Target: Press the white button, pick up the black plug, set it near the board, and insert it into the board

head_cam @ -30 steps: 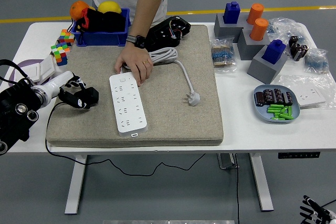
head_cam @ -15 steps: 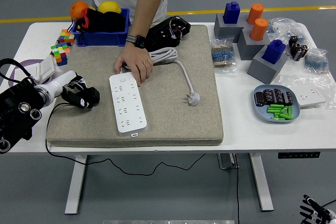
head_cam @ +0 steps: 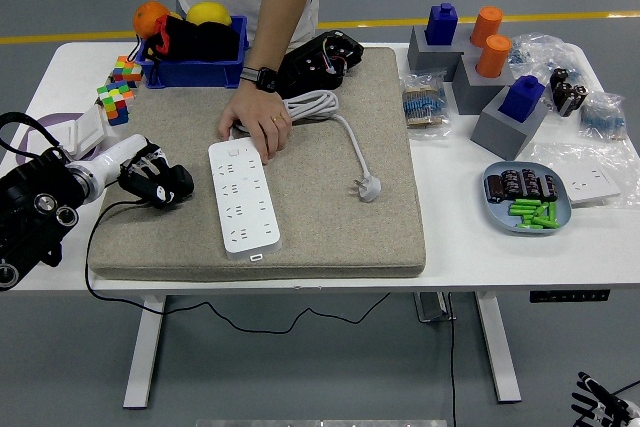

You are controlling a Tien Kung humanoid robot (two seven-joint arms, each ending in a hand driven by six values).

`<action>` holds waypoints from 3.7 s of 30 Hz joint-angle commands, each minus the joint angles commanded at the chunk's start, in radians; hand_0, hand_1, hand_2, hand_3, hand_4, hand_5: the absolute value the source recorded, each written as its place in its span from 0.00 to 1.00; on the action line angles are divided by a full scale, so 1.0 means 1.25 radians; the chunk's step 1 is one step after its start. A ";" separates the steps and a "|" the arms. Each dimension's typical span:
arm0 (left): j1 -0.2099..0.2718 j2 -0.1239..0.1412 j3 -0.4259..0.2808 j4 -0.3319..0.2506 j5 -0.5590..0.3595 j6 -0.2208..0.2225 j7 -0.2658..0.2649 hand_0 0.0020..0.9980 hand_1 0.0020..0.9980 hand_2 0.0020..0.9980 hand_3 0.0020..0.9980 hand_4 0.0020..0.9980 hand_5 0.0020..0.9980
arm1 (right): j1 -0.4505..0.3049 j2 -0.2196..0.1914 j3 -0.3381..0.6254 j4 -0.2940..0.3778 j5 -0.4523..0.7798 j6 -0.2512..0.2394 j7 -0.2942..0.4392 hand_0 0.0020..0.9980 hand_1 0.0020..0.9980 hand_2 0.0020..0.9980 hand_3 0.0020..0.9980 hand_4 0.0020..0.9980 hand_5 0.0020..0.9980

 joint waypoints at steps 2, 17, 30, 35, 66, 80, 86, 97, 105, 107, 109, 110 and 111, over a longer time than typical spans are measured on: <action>0.000 0.001 -0.002 -0.008 -0.002 0.004 -0.005 0.36 0.40 0.42 0.50 0.79 0.00 | 0.000 0.000 0.000 0.000 0.000 0.000 0.001 0.78 0.67 0.65 0.63 0.72 0.48; -0.030 0.044 0.023 -0.177 0.054 0.018 -0.009 0.49 0.39 0.41 0.49 0.76 0.00 | 0.000 -0.001 0.003 0.000 -0.001 -0.001 0.001 0.78 0.67 0.65 0.63 0.72 0.47; -0.099 0.044 0.158 -0.191 0.069 -0.004 0.056 0.49 0.37 0.39 0.48 0.76 0.00 | 0.000 -0.003 0.005 0.000 -0.001 -0.001 -0.001 0.78 0.67 0.65 0.63 0.72 0.47; -0.111 0.018 0.175 -0.184 0.059 -0.008 0.082 0.47 0.36 0.38 0.47 0.75 0.00 | 0.001 -0.002 0.002 0.000 0.001 0.000 0.001 0.78 0.66 0.65 0.63 0.72 0.47; -0.148 -0.008 0.225 -0.131 0.078 -0.023 0.119 0.42 0.33 0.36 0.45 0.72 0.00 | 0.002 -0.001 -0.006 0.000 0.004 -0.001 0.001 0.78 0.66 0.64 0.63 0.72 0.47; -0.171 -0.029 0.262 -0.117 0.098 -0.025 0.142 0.40 0.32 0.34 0.43 0.72 0.00 | 0.000 -0.002 -0.013 0.000 0.006 -0.002 -0.001 0.78 0.66 0.64 0.63 0.71 0.47; -0.181 -0.036 0.285 -0.108 0.106 -0.030 0.155 0.39 0.31 0.34 0.42 0.72 0.00 | 0.000 -0.002 -0.011 0.000 0.006 -0.002 0.000 0.78 0.66 0.64 0.63 0.71 0.47; -0.194 -0.043 0.302 -0.111 0.116 -0.032 0.166 0.38 0.30 0.33 0.41 0.71 0.00 | -0.002 -0.001 -0.006 0.000 0.004 -0.002 0.001 0.78 0.66 0.64 0.62 0.71 0.47; -0.219 -0.048 0.320 -0.105 0.103 -0.035 0.183 0.36 0.29 0.33 0.39 0.70 0.00 | -0.002 -0.001 -0.005 0.000 0.004 -0.002 0.001 0.78 0.66 0.64 0.62 0.71 0.47; -0.226 -0.050 0.329 -0.101 0.096 -0.033 0.184 0.36 0.28 0.31 0.38 0.70 0.00 | -0.001 -0.001 -0.005 0.000 0.004 -0.002 0.001 0.78 0.66 0.64 0.62 0.72 0.47; -0.231 -0.052 0.334 -0.098 0.094 -0.035 0.186 0.36 0.28 0.31 0.38 0.70 0.00 | 0.000 -0.001 -0.005 0.000 0.003 -0.002 0.002 0.78 0.66 0.64 0.62 0.72 0.47; -0.233 -0.053 0.336 -0.096 0.092 -0.039 0.190 0.36 0.28 0.31 0.38 0.70 0.00 | 0.000 -0.001 -0.005 0.000 0.002 -0.001 0.002 0.78 0.66 0.64 0.62 0.72 0.47; -0.234 -0.053 0.337 -0.094 0.084 -0.047 0.197 0.36 0.28 0.31 0.38 0.70 0.00 | 0.000 -0.001 -0.005 0.000 0.000 -0.001 0.003 0.78 0.66 0.64 0.62 0.72 0.47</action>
